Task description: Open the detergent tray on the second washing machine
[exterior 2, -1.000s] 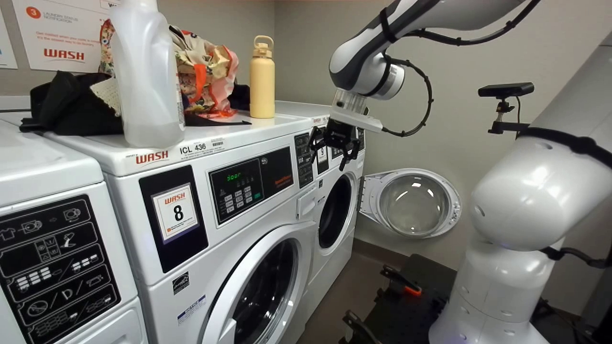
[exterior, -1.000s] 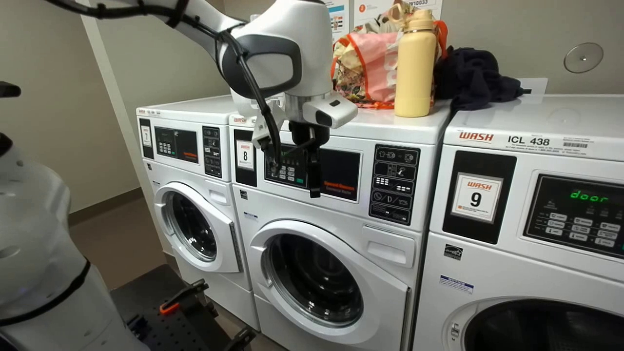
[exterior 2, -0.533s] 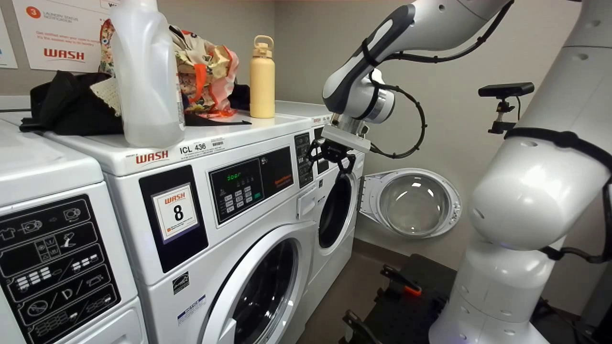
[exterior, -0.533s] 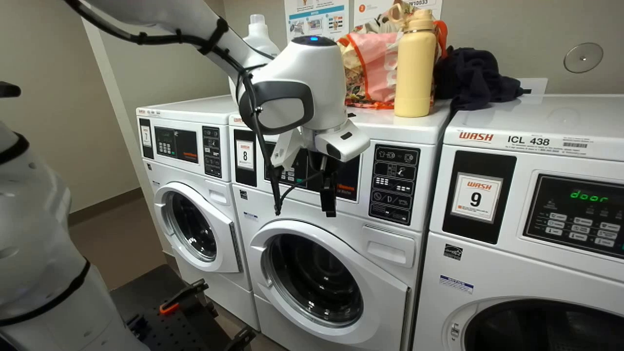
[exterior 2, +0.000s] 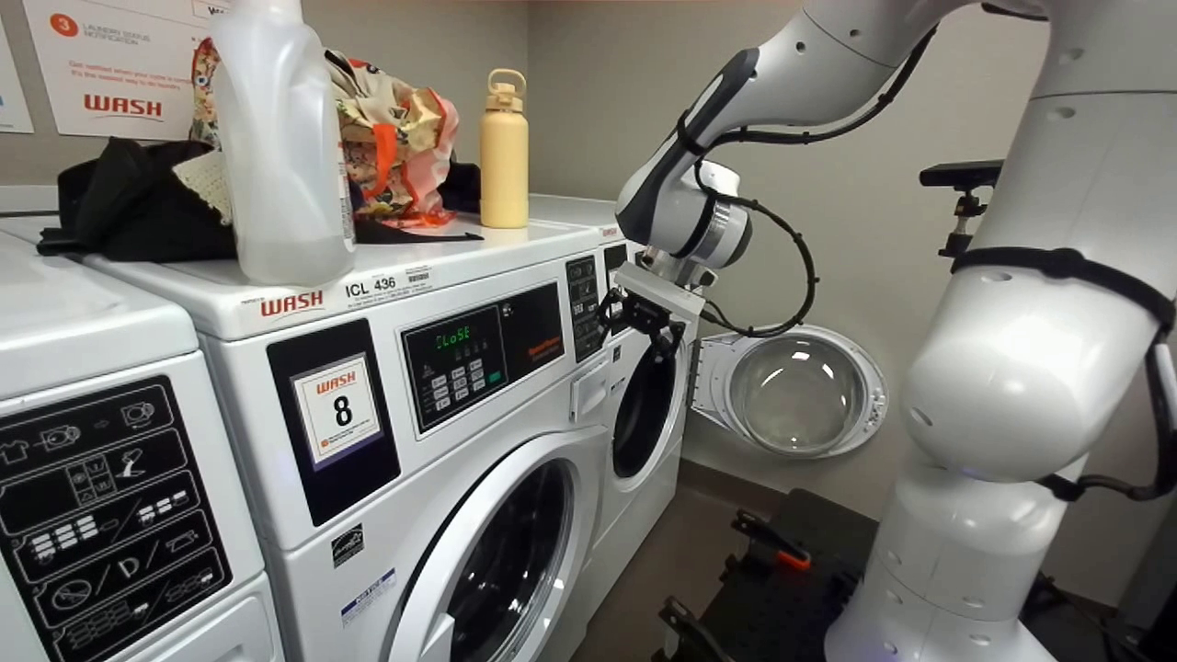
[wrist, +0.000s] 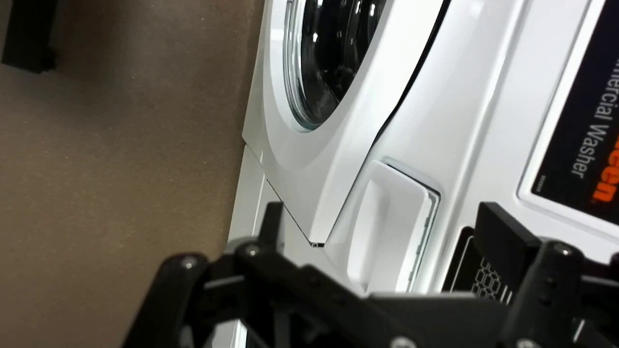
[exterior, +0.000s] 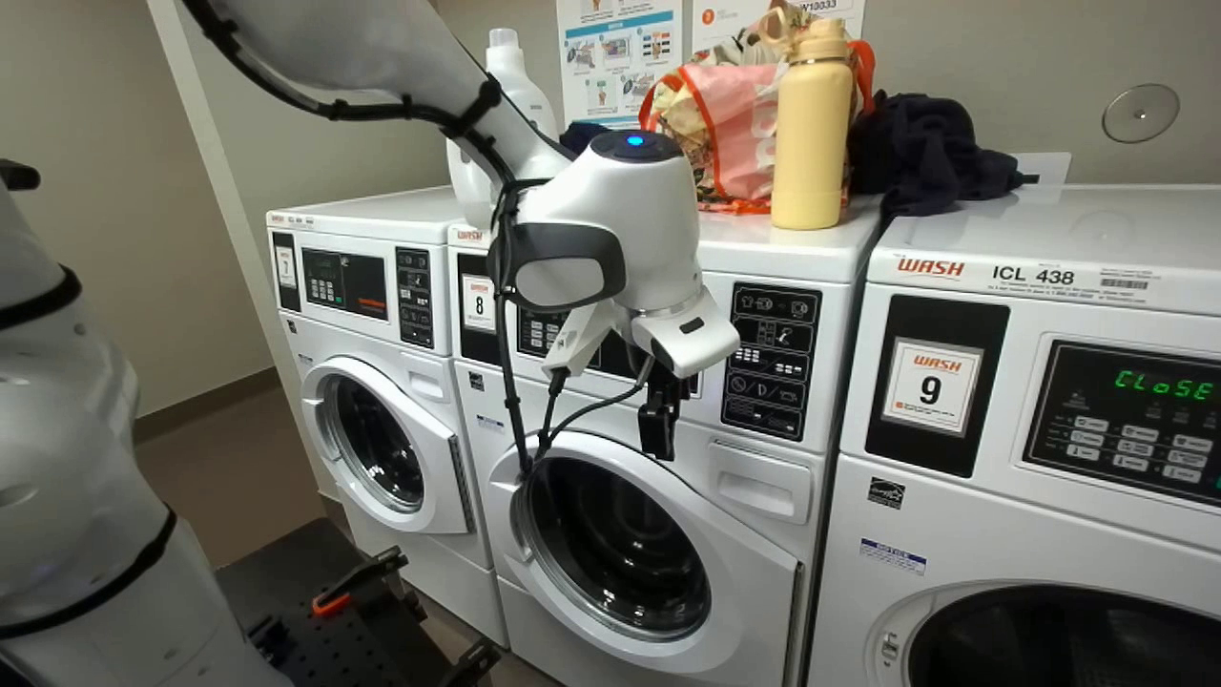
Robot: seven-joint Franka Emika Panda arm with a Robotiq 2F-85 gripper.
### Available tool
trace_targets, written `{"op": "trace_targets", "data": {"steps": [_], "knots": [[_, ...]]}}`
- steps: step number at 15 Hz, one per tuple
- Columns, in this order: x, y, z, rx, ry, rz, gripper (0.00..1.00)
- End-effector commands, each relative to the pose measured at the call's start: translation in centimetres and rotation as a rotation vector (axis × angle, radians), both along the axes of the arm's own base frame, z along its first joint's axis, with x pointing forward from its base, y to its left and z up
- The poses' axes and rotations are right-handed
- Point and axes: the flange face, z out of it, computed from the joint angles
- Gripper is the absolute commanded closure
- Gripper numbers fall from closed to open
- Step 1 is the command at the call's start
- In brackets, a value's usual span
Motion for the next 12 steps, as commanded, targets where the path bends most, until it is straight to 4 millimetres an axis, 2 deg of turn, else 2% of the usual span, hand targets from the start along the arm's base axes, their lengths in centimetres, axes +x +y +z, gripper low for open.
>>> {"op": "trace_targets", "data": {"steps": [1, 12], "knots": [[0.4, -1.3, -1.2, 0.026, -0.036, -0.07, 0.0], [1.1, -4.7, -6.1, 0.112, -0.09, -0.202, 0.0]]}}
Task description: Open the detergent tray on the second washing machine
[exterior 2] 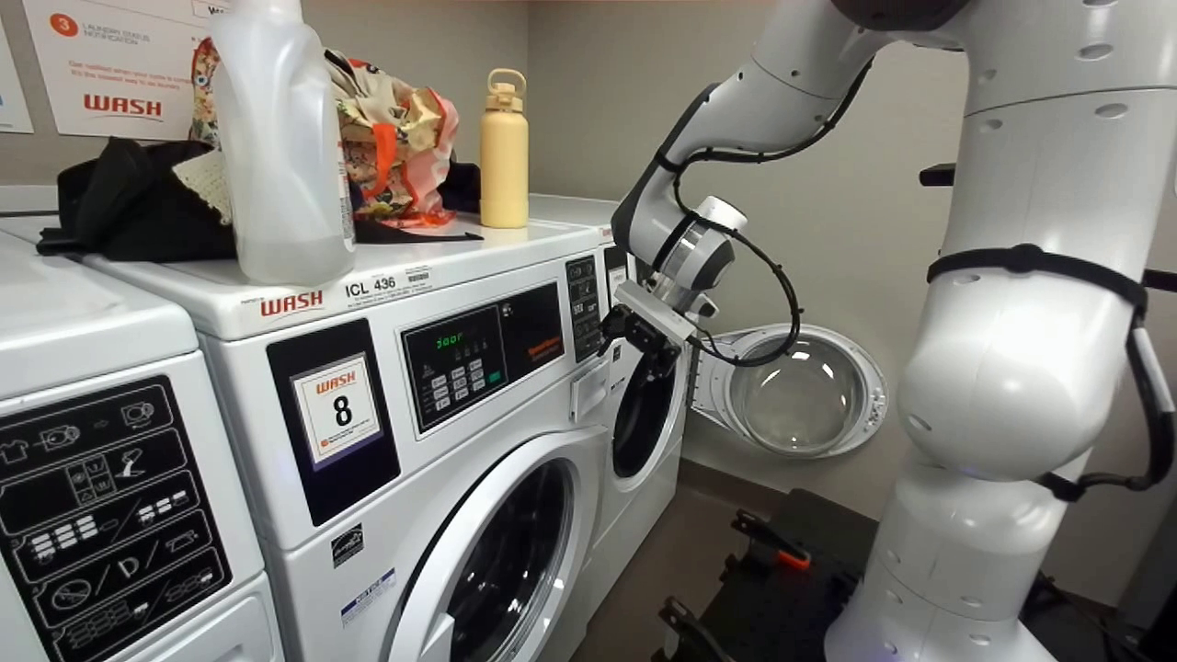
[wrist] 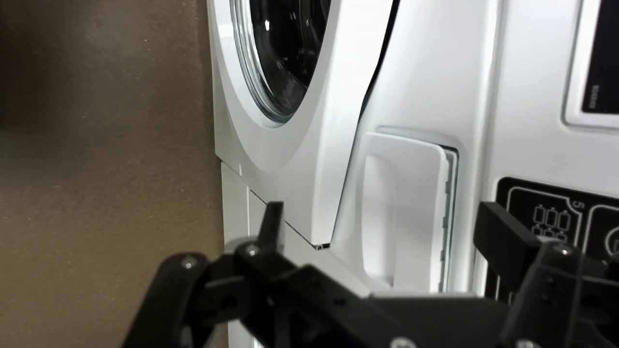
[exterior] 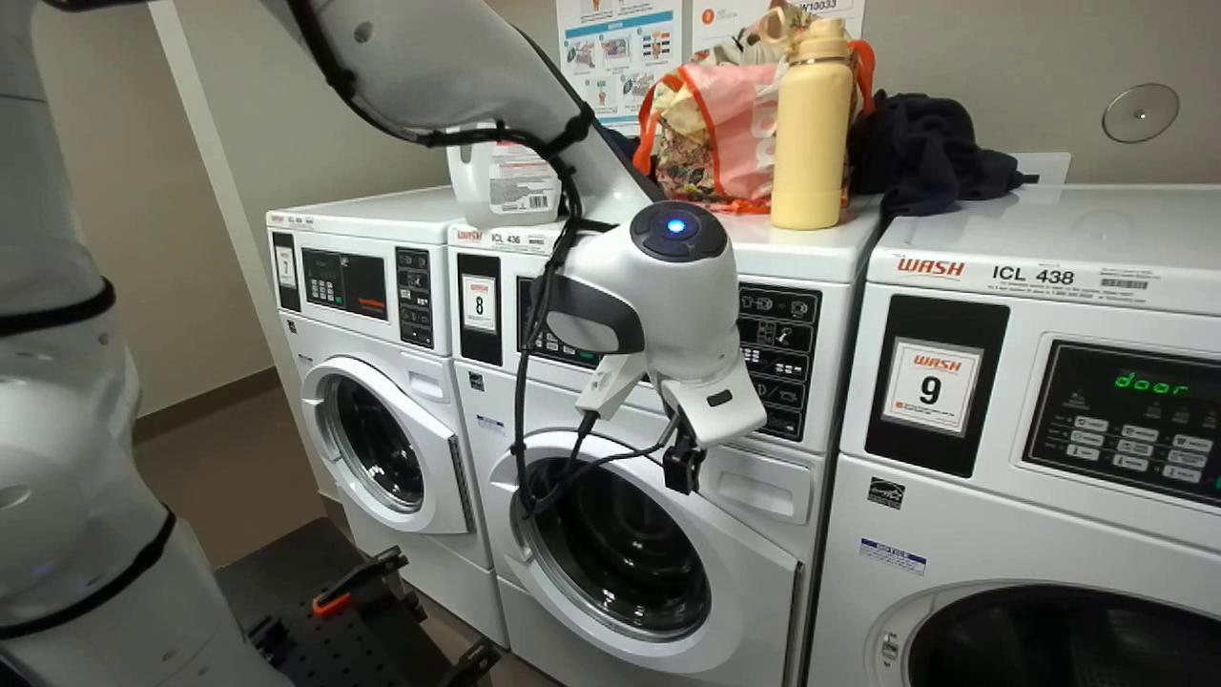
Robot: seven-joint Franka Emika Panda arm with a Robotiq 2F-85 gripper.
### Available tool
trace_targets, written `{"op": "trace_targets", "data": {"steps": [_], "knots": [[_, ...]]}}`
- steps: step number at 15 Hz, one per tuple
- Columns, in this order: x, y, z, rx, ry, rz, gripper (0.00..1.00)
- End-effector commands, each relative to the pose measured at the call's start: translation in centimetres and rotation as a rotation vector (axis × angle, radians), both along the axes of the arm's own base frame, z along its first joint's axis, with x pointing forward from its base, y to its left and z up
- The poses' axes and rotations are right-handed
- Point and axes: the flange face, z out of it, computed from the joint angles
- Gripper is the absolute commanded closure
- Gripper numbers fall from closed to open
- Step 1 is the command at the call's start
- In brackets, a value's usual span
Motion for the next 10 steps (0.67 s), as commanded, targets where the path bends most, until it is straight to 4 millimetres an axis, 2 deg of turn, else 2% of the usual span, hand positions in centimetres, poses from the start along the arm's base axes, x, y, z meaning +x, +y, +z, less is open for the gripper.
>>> {"op": "trace_targets", "data": {"steps": [1, 4, 10], "knots": [[0.4, -1.5, -1.6, 0.003, -0.014, -0.041, 0.0], [0.7, -2.1, -2.7, 0.012, -0.023, -0.064, 0.0], [1.9, -2.5, -2.9, 0.009, -0.043, -0.07, 0.0]]}}
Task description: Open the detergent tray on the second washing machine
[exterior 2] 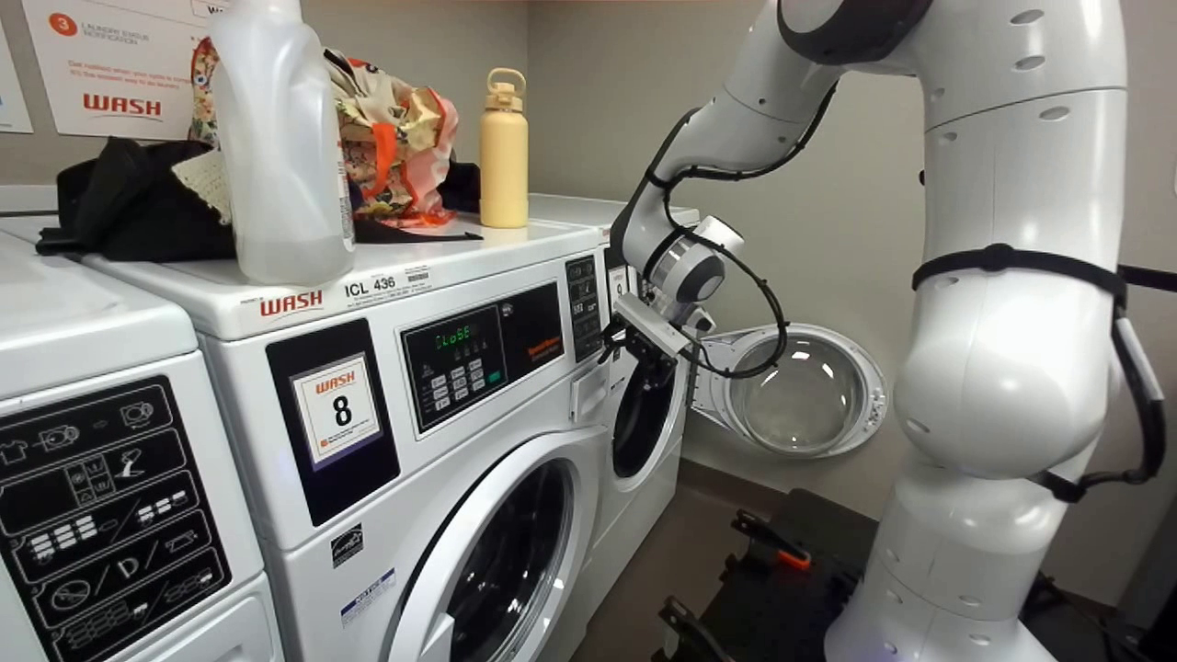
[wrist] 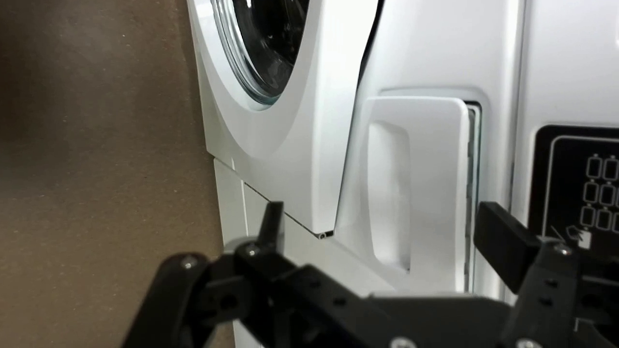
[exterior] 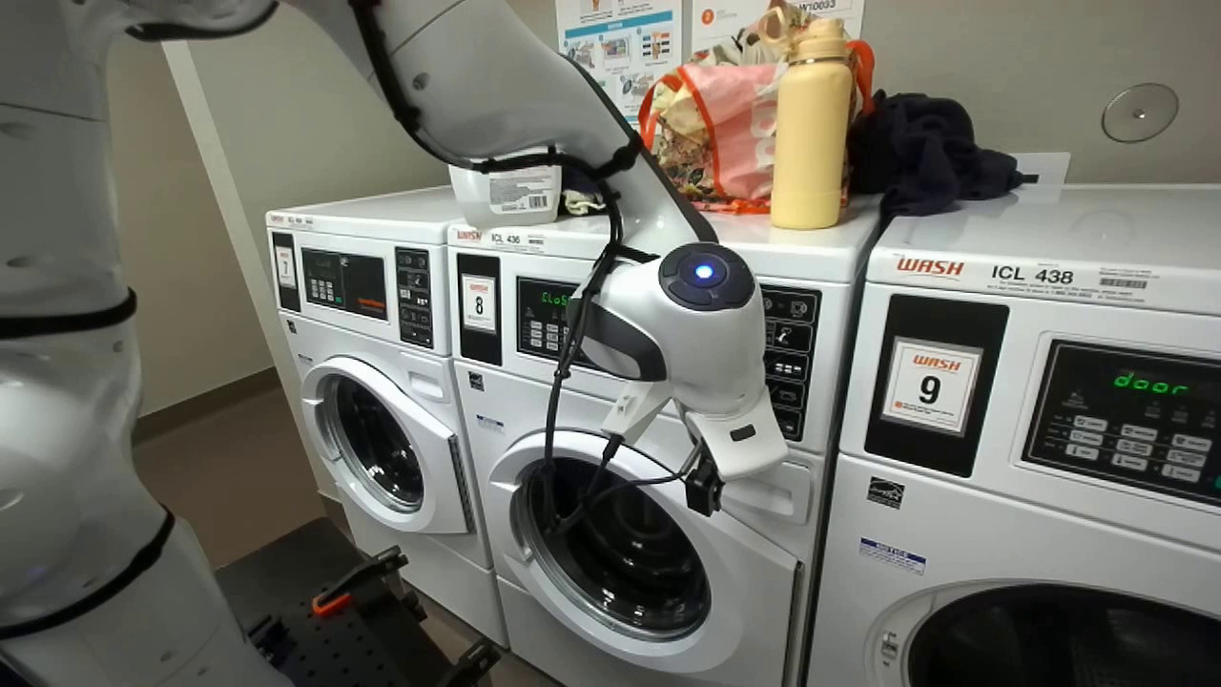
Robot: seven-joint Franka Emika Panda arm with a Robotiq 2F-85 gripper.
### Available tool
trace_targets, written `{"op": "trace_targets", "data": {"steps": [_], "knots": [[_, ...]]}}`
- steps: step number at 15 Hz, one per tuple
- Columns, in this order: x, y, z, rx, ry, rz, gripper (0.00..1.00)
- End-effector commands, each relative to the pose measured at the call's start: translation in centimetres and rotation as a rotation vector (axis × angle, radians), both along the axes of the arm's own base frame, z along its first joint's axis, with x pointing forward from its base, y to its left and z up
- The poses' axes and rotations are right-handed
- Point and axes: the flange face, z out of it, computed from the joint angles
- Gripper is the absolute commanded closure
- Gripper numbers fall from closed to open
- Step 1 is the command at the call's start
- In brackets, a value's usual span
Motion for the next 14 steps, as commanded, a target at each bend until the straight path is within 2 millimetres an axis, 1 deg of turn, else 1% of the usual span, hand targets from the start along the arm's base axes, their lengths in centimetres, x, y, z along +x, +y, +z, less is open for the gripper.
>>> {"op": "trace_targets", "data": {"steps": [1, 7, 11, 14], "knots": [[0.9, -0.2, -0.2, -0.014, -0.015, 0.0, 0.0], [1.9, 0.4, -1.2, -0.011, -0.004, 0.014, 0.0], [2.5, 0.3, -1.0, -0.015, -0.014, 0.016, 0.0], [2.7, 0.4, -1.2, -0.014, -0.012, 0.017, 0.0]]}}
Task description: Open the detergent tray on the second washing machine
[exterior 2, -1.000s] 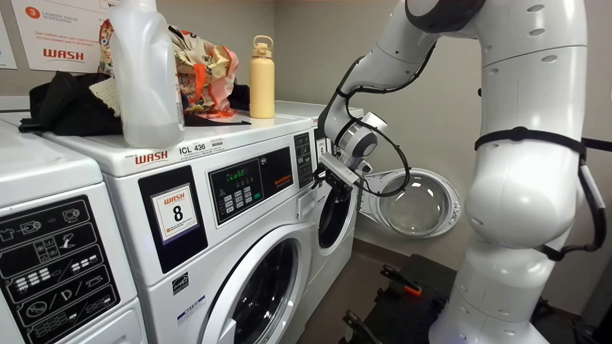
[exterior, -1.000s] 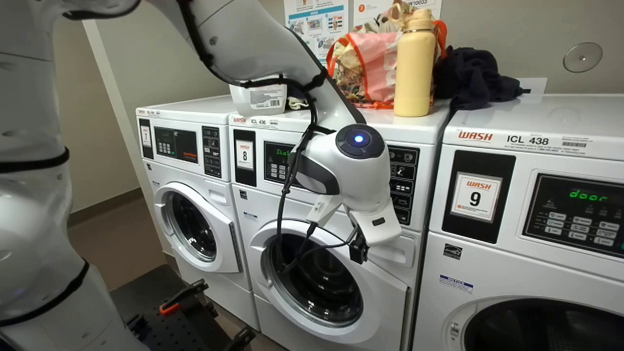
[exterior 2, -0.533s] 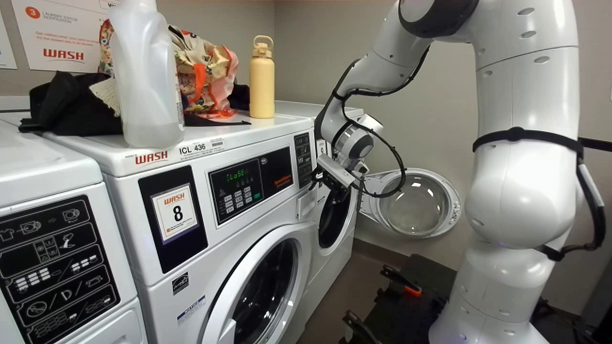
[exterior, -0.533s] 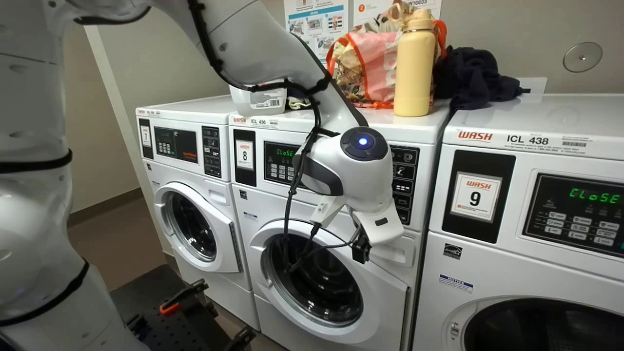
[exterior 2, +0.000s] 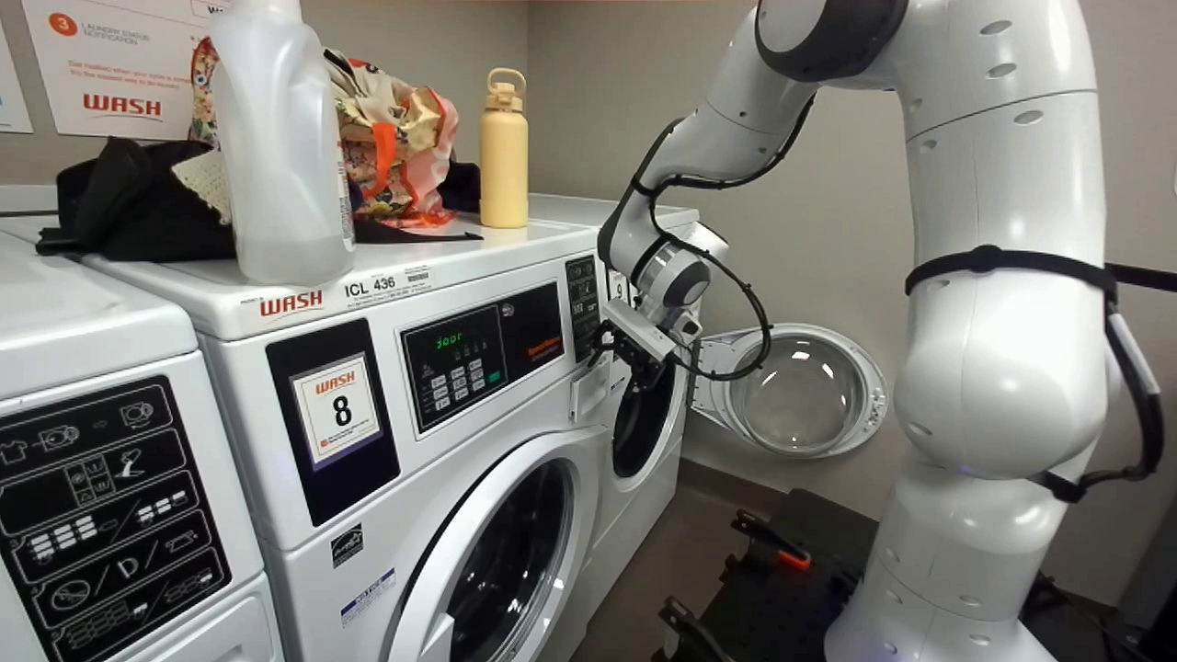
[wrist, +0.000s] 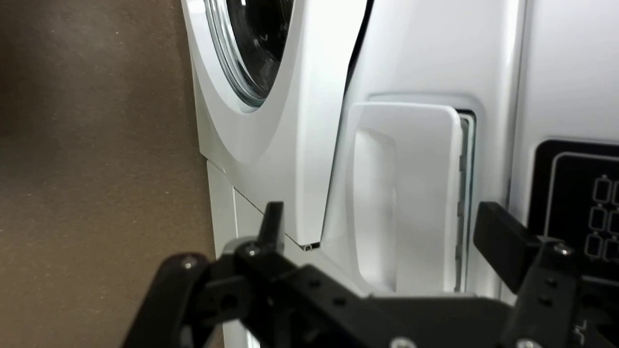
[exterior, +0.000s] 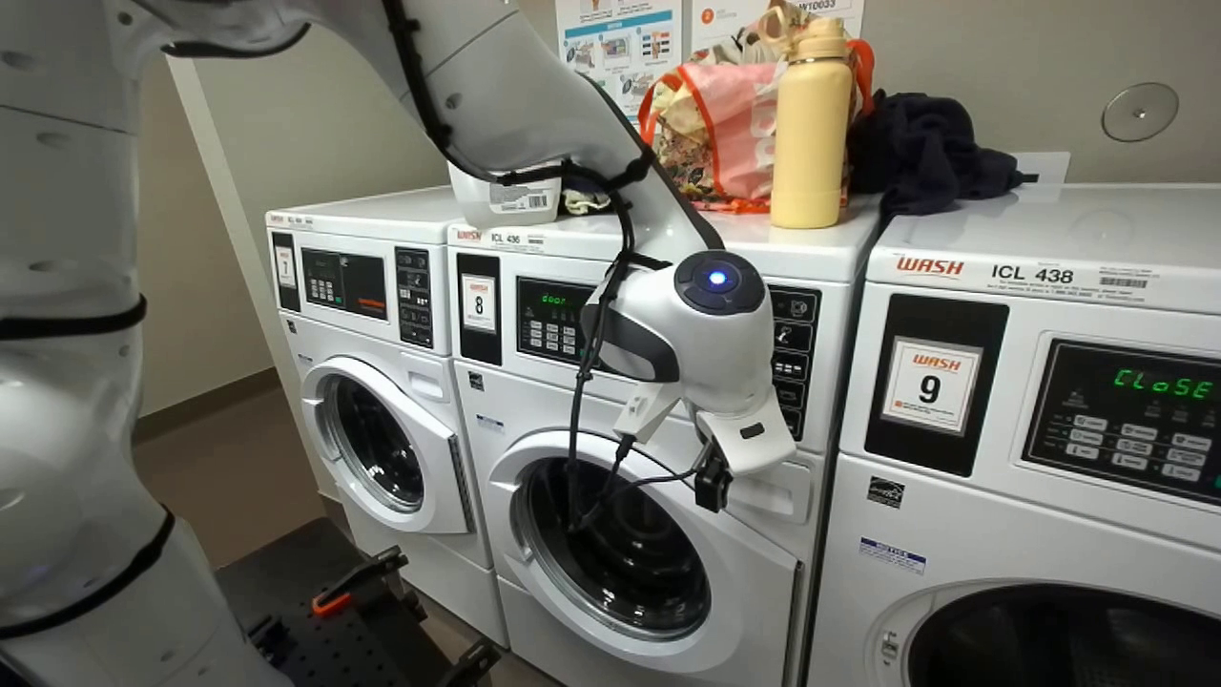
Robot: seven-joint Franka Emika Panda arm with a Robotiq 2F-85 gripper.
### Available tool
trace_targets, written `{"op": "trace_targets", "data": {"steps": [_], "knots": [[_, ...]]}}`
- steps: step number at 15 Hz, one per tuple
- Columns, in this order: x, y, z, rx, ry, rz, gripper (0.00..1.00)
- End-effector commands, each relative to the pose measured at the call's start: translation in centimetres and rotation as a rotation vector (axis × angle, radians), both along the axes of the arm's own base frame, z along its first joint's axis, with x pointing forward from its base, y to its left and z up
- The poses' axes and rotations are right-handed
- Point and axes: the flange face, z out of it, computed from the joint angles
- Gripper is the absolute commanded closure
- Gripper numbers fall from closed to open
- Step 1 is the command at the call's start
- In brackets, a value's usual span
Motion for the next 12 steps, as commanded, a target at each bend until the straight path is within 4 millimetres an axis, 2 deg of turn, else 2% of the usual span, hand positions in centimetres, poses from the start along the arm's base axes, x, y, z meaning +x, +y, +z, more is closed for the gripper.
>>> {"op": "trace_targets", "data": {"steps": [1, 12], "knots": [[0.54, 0.12, -0.13, -0.007, -0.016, -0.007, 0.0], [1.03, 0.34, -0.86, 0.008, -0.018, -0.024, 0.0]]}}
